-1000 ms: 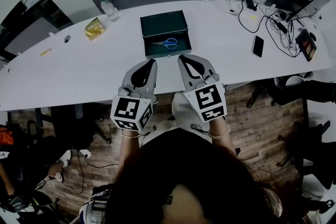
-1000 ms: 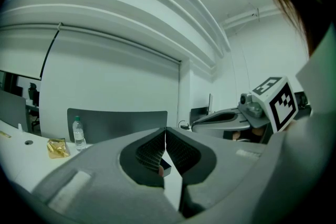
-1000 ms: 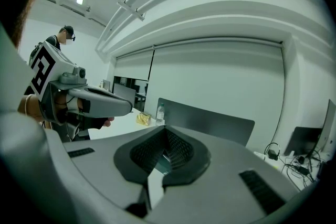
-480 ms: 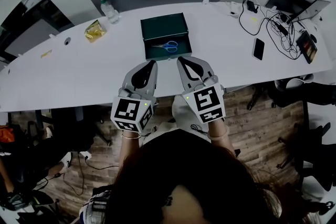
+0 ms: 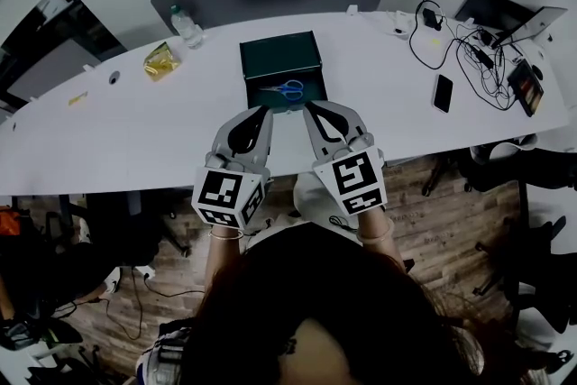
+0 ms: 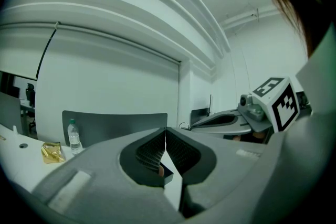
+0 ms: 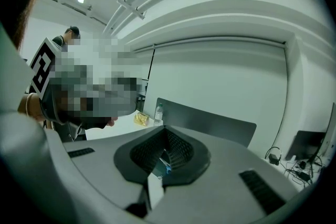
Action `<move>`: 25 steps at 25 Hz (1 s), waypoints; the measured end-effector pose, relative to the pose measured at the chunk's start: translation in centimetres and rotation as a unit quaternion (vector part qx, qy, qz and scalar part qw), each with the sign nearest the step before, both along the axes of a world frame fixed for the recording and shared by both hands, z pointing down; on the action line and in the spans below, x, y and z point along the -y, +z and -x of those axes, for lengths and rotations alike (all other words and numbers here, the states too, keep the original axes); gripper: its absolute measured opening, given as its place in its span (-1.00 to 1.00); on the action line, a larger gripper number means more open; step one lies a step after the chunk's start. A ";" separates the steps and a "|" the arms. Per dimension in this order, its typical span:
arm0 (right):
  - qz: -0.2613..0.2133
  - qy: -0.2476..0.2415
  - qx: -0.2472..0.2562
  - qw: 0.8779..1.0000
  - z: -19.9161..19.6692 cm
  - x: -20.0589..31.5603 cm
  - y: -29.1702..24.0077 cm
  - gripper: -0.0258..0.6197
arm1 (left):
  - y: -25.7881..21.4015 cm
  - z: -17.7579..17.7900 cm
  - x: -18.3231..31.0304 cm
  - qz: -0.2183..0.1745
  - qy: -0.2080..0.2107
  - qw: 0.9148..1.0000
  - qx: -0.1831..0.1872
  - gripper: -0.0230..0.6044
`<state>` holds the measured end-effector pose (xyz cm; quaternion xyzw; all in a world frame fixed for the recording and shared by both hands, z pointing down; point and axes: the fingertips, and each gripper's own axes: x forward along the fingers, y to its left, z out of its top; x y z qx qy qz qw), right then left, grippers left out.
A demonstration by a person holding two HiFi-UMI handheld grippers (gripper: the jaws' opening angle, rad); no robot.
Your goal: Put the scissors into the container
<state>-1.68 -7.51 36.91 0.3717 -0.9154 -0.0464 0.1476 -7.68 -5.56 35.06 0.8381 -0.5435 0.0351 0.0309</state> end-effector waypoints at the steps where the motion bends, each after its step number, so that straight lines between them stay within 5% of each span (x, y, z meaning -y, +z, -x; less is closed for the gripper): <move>1: 0.000 -0.001 0.000 1.000 0.0 0.2 0.0 -0.90 | 0.0 0.0 0.2 0.000 0.000 1.000 0.000 -0.88; 25: 0.001 -0.021 -0.007 1.000 0.1 3.8 0.4 -0.90 | 0.5 -0.1 3.9 0.011 -0.017 1.000 0.003 -0.88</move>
